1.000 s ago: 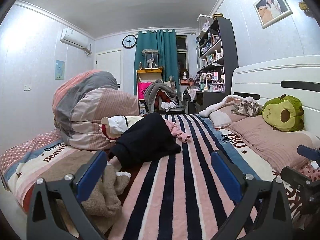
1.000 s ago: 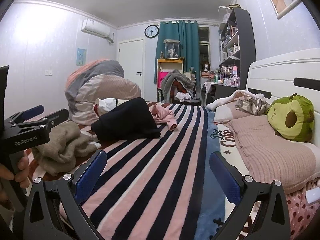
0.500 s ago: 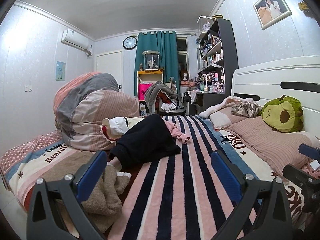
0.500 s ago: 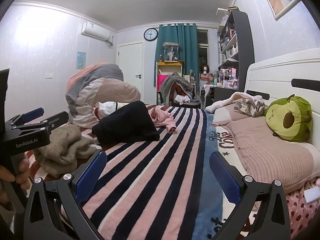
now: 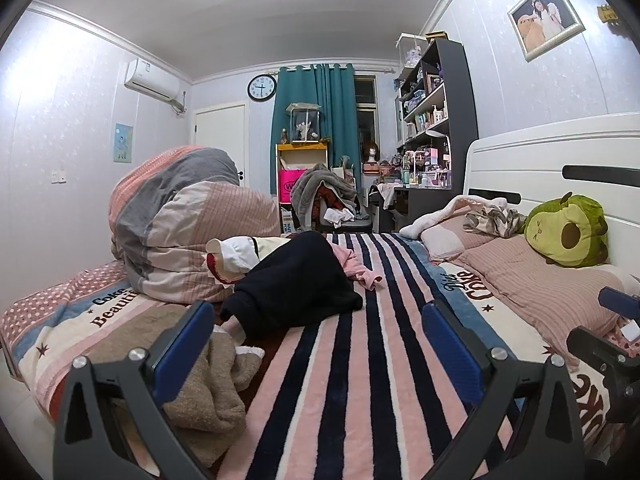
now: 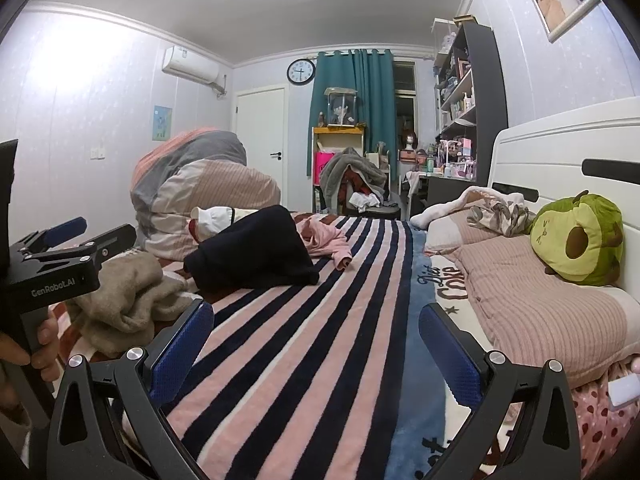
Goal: Fold small clothes
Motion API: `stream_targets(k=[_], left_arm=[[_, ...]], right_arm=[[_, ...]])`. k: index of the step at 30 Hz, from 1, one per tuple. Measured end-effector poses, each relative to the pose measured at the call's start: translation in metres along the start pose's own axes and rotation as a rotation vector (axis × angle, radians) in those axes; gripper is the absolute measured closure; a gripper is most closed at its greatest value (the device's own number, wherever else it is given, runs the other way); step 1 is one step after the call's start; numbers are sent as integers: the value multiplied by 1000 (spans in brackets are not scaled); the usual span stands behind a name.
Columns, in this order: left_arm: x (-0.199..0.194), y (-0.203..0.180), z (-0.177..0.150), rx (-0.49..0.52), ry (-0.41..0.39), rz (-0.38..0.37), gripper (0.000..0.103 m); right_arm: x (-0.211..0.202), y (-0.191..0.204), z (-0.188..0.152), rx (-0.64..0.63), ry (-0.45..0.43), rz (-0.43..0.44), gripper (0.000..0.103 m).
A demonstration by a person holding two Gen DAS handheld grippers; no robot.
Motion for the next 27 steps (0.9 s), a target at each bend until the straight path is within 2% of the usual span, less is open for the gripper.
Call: stream_targets(k=[27], left_arm=[[-2, 0, 4, -2, -8, 9, 1]], right_arm=[[0, -2, 6, 4, -8, 0, 1]])
Point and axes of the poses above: each gripper's, at about its wrist camera, not at the fingertips, and x roughly the way its jaws point, y to its left, z to its top, the point moved 8 cm from there along x, roughly the way its jaws point, and after that the axes turned 9 degrees about -y, right-handed, at the moved point
